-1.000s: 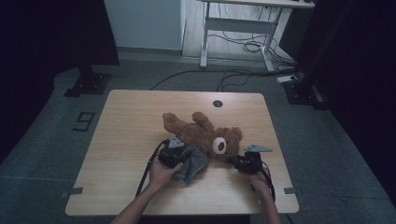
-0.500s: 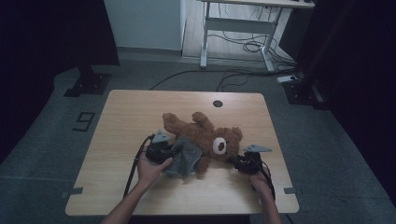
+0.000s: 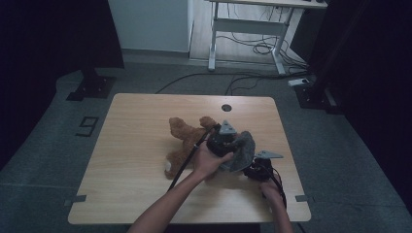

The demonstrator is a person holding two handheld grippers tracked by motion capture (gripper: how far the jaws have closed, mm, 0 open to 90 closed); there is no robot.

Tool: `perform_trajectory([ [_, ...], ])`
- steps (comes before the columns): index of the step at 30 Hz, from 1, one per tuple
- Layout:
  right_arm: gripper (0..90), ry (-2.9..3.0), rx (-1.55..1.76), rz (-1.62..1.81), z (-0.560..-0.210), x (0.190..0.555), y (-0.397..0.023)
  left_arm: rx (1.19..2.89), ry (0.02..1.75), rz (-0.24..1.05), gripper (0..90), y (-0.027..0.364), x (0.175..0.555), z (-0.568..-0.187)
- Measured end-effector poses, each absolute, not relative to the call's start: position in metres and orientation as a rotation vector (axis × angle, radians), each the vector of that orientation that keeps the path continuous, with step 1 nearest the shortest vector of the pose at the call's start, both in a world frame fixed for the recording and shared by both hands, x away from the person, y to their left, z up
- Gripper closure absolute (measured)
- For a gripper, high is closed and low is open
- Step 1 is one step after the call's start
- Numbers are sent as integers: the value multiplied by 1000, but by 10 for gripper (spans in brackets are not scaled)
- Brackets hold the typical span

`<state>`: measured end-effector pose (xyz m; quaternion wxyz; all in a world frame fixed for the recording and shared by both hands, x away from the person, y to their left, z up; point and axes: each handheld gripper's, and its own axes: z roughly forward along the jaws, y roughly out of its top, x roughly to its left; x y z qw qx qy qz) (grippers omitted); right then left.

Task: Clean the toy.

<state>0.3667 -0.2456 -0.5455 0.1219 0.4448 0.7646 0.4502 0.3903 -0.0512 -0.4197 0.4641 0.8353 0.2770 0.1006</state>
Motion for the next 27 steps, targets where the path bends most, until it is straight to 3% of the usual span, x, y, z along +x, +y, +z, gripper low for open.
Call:
perform_trajectory([
  [5,671,2226,1311,1312,-546,366,-245,2109,748,259,792,-61,405,-452],
  [12,674,2234,1312,1312,-547,365,-244,2113,737,327,790,-46,398,-450],
  [20,678,2233,1316,1313,-547,365,-245,2149,845,468,792,4,404,-449],
  [24,679,2232,1314,1321,-547,366,-246,2068,923,403,792,51,409,-461],
  [27,680,2230,1321,1327,-547,366,-246,2034,952,424,792,76,406,-460],
])
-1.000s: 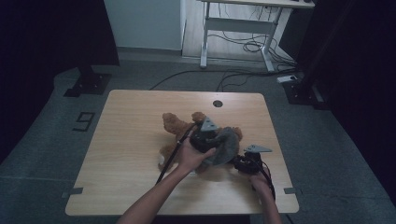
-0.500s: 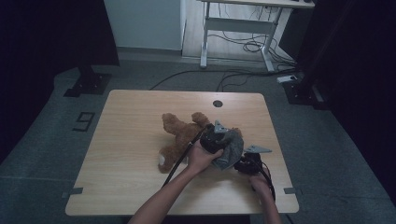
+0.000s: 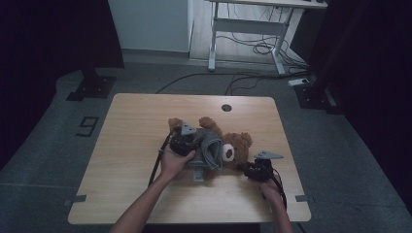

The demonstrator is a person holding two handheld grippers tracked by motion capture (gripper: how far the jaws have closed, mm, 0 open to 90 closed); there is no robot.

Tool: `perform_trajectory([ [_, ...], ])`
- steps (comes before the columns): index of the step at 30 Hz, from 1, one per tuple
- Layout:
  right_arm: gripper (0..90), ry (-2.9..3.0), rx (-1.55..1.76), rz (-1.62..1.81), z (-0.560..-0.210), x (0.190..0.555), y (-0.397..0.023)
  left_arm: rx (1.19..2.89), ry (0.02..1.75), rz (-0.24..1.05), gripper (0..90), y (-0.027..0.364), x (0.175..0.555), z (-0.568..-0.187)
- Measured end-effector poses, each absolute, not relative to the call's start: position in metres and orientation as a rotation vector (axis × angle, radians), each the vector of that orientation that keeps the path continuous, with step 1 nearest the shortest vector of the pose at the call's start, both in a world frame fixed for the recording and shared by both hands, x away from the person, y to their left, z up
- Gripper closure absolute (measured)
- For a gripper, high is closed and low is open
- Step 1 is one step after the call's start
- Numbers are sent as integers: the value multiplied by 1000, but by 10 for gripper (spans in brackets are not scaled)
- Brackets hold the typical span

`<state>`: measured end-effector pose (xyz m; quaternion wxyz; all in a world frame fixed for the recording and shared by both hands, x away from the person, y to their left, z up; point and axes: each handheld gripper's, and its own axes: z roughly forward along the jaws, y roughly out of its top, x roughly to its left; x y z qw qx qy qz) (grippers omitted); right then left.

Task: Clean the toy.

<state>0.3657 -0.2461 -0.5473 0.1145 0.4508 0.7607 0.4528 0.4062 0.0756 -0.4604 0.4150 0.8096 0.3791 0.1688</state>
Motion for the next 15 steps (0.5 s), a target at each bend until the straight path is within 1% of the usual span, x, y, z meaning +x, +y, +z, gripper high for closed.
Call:
perform_trajectory([
  [2,680,2230,1323,1329,-547,366,-246,2025,981,437,792,90,405,-462],
  [4,681,2229,1324,1329,-547,366,-246,2021,996,437,791,97,405,-464],
  [5,681,2227,1326,1328,-547,365,-246,2021,1024,454,792,108,405,-469],
  [7,682,2226,1329,1328,-548,365,-246,2034,1058,467,792,117,406,-477],
  [10,683,2225,1336,1334,-548,366,-246,2053,1111,427,793,127,409,-495],
  [11,683,2225,1336,1334,-548,366,-246,2053,1111,427,793,127,409,-495],
  [12,684,2226,1337,1336,-548,366,-246,2045,1134,394,792,131,411,-503],
  [15,683,2228,1334,1335,-548,366,-246,2046,1141,384,790,133,412,-503],
])
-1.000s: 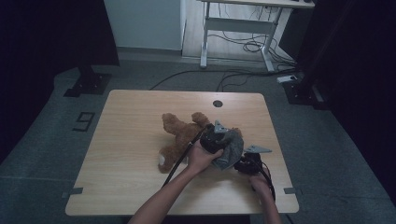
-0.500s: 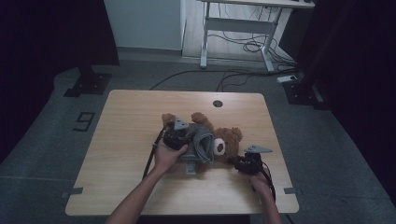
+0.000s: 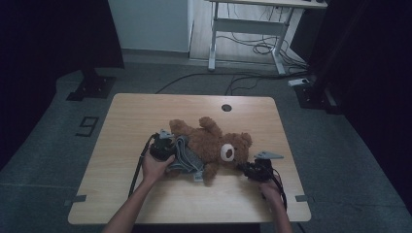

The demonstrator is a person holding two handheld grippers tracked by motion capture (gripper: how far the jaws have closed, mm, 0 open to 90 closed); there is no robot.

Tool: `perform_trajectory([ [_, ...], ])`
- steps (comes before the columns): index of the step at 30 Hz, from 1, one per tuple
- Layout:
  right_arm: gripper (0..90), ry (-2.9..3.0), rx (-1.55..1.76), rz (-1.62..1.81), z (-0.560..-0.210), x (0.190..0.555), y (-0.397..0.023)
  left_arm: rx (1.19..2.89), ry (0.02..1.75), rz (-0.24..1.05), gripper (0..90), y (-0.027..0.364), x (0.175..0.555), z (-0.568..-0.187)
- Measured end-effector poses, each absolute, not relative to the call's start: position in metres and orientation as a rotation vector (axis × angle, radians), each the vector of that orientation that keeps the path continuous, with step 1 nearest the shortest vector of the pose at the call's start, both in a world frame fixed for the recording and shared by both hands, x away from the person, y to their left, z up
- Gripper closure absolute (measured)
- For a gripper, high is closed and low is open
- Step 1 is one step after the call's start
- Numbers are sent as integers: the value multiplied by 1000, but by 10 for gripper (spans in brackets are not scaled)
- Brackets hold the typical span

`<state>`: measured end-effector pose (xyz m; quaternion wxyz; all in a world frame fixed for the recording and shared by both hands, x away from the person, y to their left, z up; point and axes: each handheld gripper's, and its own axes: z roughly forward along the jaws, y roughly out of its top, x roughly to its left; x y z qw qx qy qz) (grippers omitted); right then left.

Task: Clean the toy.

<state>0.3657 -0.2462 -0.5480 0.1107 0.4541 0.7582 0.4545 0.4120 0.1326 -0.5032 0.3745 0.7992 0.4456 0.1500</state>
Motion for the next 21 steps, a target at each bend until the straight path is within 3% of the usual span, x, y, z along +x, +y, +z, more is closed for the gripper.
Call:
perform_trajectory([
  [8,684,2231,1334,1335,-548,366,-247,2093,1151,406,786,140,412,-499],
  [13,684,2235,1331,1333,-548,366,-247,2029,1086,411,791,139,395,-478],
  [18,684,2236,1333,1338,-549,366,-248,1999,944,423,793,109,382,-447],
  [21,684,2234,1339,1336,-548,366,-247,2016,820,404,793,57,381,-426],
])
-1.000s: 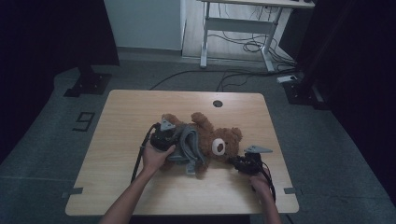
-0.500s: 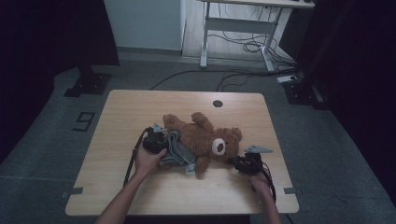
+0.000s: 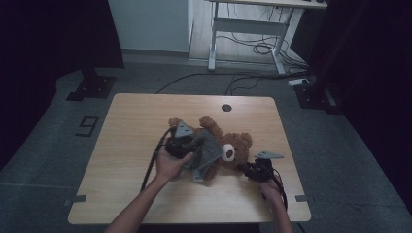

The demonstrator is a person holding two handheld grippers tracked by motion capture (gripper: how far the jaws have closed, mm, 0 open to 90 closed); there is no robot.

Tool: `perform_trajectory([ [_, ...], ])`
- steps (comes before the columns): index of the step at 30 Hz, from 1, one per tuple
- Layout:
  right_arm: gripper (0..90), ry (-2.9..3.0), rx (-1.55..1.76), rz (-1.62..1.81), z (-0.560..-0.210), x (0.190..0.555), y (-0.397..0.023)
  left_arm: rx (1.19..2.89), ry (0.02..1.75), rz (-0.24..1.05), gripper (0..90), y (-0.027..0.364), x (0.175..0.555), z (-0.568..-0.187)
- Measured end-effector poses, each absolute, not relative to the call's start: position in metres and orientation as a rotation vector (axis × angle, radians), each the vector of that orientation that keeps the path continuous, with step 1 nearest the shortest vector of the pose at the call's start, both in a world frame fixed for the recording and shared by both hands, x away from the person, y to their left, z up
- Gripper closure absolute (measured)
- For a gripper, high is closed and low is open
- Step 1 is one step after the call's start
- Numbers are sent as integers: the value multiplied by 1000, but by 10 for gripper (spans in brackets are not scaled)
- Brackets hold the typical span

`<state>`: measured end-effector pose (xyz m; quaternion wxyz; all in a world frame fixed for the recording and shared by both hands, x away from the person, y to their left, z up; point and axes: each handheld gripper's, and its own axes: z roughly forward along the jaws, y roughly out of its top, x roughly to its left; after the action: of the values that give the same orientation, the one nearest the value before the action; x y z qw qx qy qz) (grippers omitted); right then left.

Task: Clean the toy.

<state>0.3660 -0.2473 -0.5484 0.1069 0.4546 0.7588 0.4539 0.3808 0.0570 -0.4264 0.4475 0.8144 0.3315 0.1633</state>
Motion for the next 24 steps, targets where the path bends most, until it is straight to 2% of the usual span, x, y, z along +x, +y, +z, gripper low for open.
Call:
perform_trajectory([
  [1,684,2233,1340,1336,-548,366,-247,2016,820,404,793,57,381,-426],
  [2,684,2233,1341,1336,-548,366,-247,2042,761,403,793,27,382,-421],
  [3,684,2233,1341,1336,-548,366,-247,2042,761,403,792,27,382,-421],
  [4,684,2236,1339,1337,-548,366,-248,2066,713,404,792,-2,384,-418],
  [6,684,2235,1338,1339,-549,366,-248,2079,690,395,792,-26,390,-418],
  [10,684,2234,1341,1345,-549,366,-249,2116,713,392,791,-56,408,-427],
  [12,685,2229,1350,1351,-549,366,-249,2158,728,442,791,-63,415,-437],
  [17,685,2231,1344,1339,-550,366,-248,2165,751,497,790,-56,417,-444],
  [20,686,2227,1344,1333,-550,365,-247,2184,786,571,790,-41,420,-442],
  [22,687,2228,1340,1332,-550,365,-247,2195,815,640,789,-15,420,-443],
  [24,687,2229,1340,1332,-550,365,-248,2196,826,652,790,-5,420,-444],
])
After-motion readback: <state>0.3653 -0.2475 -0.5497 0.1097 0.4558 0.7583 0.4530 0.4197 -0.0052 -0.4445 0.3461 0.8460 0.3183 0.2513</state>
